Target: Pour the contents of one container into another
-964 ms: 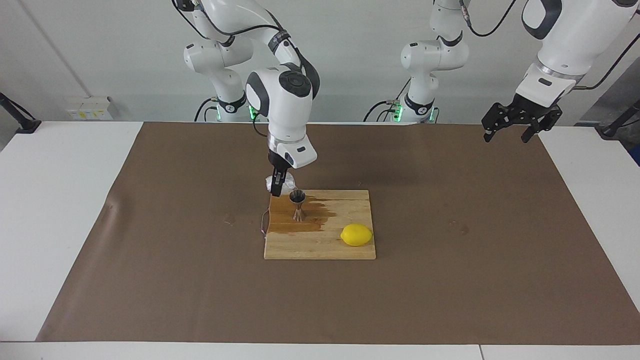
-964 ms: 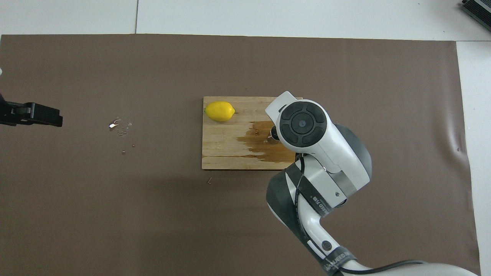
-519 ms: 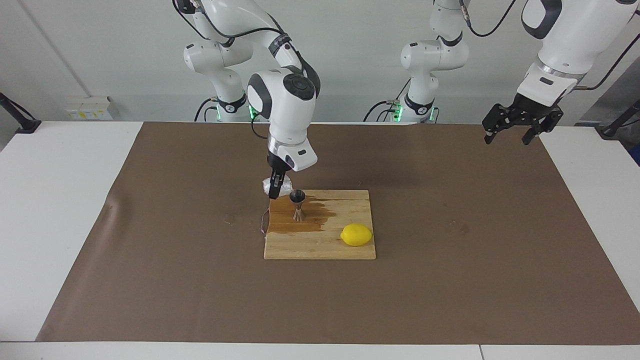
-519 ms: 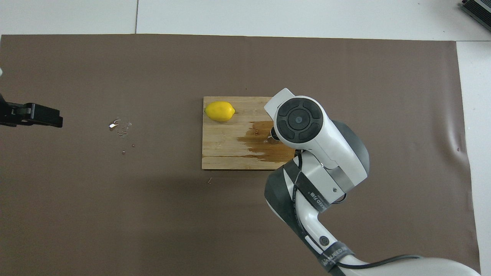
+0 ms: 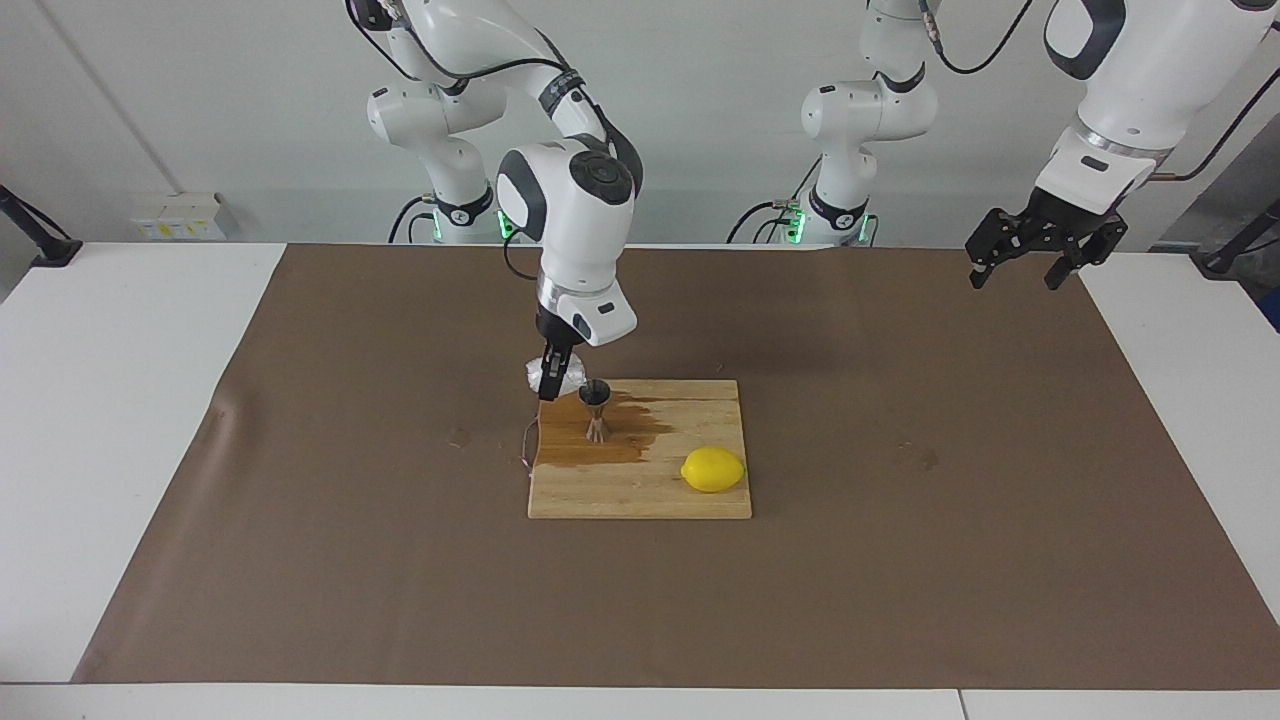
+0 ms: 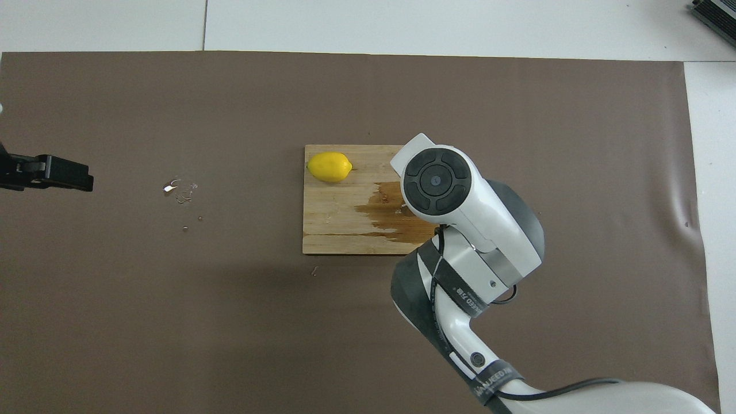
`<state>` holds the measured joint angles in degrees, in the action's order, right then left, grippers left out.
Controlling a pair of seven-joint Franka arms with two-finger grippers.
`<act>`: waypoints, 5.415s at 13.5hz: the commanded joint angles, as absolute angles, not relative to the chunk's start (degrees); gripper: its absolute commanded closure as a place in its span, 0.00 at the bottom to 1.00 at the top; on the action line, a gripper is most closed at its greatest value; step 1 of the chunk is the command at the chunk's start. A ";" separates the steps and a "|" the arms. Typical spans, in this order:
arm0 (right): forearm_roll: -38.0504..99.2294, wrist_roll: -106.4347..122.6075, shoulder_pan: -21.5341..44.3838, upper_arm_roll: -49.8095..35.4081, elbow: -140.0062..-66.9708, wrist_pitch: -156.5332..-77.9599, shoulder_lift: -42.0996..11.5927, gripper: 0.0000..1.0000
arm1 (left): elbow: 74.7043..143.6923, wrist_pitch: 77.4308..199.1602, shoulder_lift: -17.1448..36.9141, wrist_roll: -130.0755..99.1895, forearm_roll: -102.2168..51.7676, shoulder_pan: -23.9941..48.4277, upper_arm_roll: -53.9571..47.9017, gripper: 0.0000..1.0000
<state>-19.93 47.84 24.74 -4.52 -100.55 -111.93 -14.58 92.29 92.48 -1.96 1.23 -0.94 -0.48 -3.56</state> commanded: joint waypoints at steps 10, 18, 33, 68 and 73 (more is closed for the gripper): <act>-20.75 46.93 24.44 -5.18 -99.23 -111.27 -15.47 0.81 | 93.60 92.29 -3.16 0.70 -1.49 -0.97 -3.78 0.00; -5.81 58.08 19.43 -5.19 -99.84 -115.58 -13.80 0.81 | 93.69 92.29 -3.16 0.70 -1.49 -0.97 -3.78 0.00; 29.34 113.35 -5.61 -5.10 -116.53 -122.33 -10.72 0.81 | 93.69 92.29 -3.16 0.70 -1.49 -0.97 -3.78 0.00; -2.28 21.86 0.09 -5.36 -115.50 -108.39 -2.55 0.00 | 93.69 92.29 -3.16 0.70 -1.49 -0.97 -3.78 0.00; -2.81 -8.40 -0.09 -5.36 -106.64 -97.76 2.45 0.00 | 93.60 92.29 -3.16 0.70 -1.49 -0.97 -3.78 0.00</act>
